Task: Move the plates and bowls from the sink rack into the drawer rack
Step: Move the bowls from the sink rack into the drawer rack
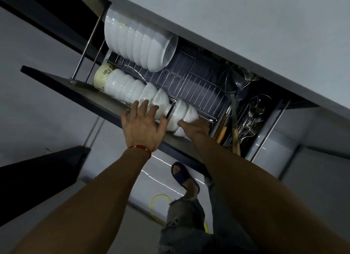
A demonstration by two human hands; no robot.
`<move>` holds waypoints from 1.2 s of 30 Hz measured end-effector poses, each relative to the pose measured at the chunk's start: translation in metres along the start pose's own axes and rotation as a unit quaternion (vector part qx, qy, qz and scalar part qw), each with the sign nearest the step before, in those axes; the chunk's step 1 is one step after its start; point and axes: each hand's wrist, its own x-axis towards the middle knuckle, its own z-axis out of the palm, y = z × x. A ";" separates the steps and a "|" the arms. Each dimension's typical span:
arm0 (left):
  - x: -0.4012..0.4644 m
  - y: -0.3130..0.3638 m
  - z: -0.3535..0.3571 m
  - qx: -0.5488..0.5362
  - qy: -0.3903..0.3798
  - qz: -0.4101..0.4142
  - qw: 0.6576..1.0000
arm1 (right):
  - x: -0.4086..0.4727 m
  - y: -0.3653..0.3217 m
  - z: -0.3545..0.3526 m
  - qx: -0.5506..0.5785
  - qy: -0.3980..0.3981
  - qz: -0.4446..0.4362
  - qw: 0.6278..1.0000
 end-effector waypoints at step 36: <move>-0.207 0.341 -0.140 -0.443 -0.257 0.378 0.771 | -0.310 0.340 -0.284 0.553 0.362 -0.108 0.743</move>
